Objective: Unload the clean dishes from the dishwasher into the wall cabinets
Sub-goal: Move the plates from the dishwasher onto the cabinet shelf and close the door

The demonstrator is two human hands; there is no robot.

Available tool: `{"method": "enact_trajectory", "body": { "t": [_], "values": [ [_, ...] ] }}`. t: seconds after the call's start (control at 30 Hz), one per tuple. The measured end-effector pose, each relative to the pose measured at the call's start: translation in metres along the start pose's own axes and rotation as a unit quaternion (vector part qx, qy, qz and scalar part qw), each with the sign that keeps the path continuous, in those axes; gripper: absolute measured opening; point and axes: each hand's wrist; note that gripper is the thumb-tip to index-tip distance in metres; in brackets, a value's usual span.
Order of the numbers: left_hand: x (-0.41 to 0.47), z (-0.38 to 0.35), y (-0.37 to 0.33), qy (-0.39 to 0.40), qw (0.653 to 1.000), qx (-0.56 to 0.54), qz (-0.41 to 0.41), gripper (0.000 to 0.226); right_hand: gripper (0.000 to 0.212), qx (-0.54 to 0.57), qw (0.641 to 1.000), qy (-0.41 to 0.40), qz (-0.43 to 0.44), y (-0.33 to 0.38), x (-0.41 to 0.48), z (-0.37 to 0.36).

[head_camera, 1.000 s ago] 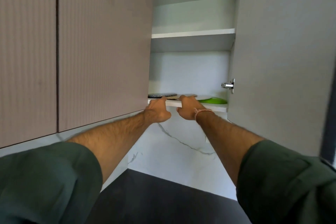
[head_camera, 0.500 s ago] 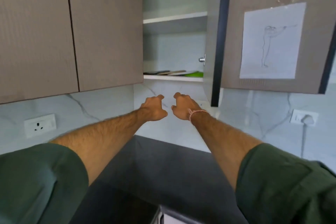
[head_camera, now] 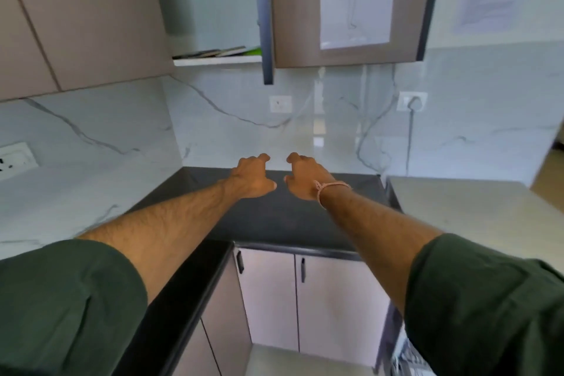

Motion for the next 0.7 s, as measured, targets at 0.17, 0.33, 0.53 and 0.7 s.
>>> {"method": "enact_trajectory", "body": {
  "t": [0.17,0.33,0.53,0.7],
  "values": [
    [-0.030,-0.075,-0.033,0.058,0.997,-0.032,-0.046,0.081,0.048,0.001,0.998,0.021,-0.064,-0.062,-0.075,-0.025],
    [-0.059,-0.167,-0.081,0.125,0.989,-0.045,-0.062,0.078,0.043,-0.003,0.989,0.043,-0.141,-0.147,-0.153,-0.042],
    [-0.068,-0.267,-0.169,0.185,0.975,-0.043,-0.112,0.073,0.042,0.009,0.971,0.053,-0.232,-0.264,-0.230,-0.053],
    [-0.075,-0.367,-0.253,0.244,0.959,-0.027,-0.144,0.072,0.043,0.032,0.957,0.076,-0.279,-0.374,-0.277,-0.063]
  ]
}}
Point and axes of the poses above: each hand's wrist, its own x-axis towards the middle knuckle, its own z-axis out of the back of the hand, y = z × x, and after that the axes turned 3 degrees about -x, right-handed
